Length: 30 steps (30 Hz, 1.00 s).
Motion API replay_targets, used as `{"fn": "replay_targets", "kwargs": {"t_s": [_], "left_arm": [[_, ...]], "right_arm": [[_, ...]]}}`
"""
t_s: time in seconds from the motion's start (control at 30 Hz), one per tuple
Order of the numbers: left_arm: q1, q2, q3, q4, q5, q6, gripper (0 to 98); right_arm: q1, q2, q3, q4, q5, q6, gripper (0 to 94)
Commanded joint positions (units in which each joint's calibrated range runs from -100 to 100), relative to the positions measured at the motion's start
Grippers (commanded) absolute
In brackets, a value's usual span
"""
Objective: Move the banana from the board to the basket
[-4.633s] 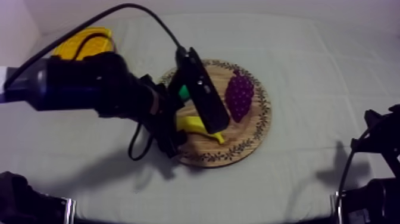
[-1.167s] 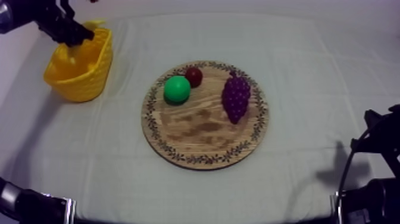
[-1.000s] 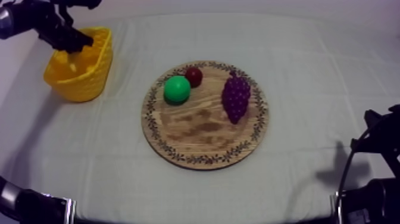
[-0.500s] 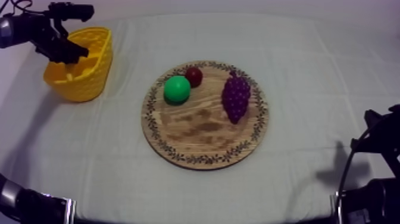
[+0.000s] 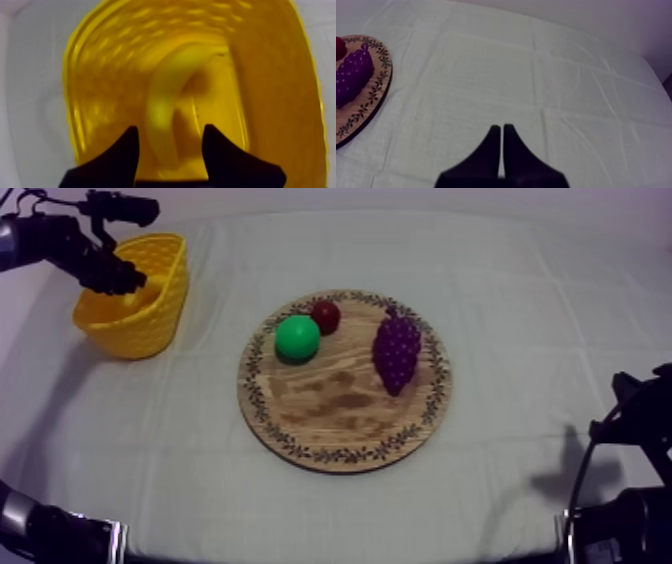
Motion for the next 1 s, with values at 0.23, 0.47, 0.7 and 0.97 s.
{"fn": "replay_targets", "kwargs": {"t_s": [0.23,0.47,0.7,0.97], "left_arm": [[-0.1,-8.0,11.9,1.58,-7.8,-1.4,22.4],[0.9,-19.6,22.0,3.49,-10.0,-2.1,9.8],[3.1,-36.0,33.1,3.69,-10.1,0.1,6.6],[3.6,-55.4,45.6,4.48,-10.0,2.3,4.4]], "right_arm": [[0.0,0.0,0.0,0.0,0.0,0.0,0.3],[0.0,0.0,0.0,0.0,0.0,0.0,0.3],[0.0,0.0,0.0,0.0,0.0,0.0,0.3],[0.0,0.0,0.0,0.0,0.0,0.0,0.3]]}}
